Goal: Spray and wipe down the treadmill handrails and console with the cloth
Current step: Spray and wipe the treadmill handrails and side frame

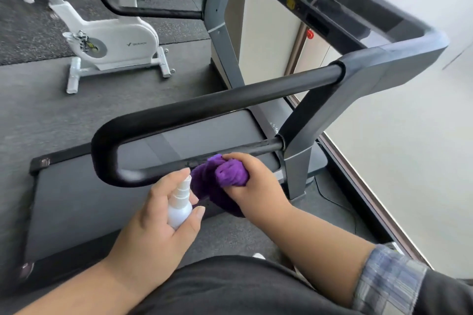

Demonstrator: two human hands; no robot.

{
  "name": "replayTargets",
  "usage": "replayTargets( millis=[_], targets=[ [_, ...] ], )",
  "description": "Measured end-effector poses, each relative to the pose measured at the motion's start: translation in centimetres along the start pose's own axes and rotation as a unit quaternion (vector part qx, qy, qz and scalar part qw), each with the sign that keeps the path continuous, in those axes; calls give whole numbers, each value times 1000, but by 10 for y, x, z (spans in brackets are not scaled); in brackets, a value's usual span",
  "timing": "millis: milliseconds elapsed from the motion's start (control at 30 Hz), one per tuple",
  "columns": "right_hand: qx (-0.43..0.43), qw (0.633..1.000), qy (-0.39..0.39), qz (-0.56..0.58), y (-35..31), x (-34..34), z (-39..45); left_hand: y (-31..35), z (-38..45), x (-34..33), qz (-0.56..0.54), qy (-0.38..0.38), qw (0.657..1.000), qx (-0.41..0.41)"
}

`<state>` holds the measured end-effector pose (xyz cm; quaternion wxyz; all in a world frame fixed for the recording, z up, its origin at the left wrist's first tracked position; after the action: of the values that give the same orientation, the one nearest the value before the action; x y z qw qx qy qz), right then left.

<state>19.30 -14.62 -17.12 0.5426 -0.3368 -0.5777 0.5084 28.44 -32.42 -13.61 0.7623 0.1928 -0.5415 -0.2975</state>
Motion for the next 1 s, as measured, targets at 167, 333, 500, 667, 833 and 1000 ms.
replayTargets(
  millis=[167, 333, 500, 667, 833, 1000],
  targets=[
    [-21, 979, 163, 118, 2, 73, 28, 12, 21, -27, 4, -37, 999, 3],
    [19, 984, 159, 81, 14, 118, 83, 20, 35, -43, 32, -36, 998, 39],
    [-3, 920, -189, -342, 71, 91, 121, 25, 44, -62, 51, -27, 994, 93],
    [29, 814, -305, -493, 110, 75, 114, 26, 52, -81, 62, -21, 987, 148],
    [113, 799, -277, -522, 117, 67, 118, 28, 53, -90, 72, -3, 980, 185],
    [156, 799, -291, -502, 116, 47, 126, 26, 35, -86, 82, 14, 968, 236]
  ],
)
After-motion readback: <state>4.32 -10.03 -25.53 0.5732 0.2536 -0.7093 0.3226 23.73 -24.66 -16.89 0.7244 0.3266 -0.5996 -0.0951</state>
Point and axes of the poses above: each hand's wrist, its own z-axis towards the middle knuckle, its own x-axis out of the back of the hand, y = z × x, the point moved 6 cm from there along z, towards the middle knuckle, and after that the axes turned 12 degrees about z, right-handed, at the moved point
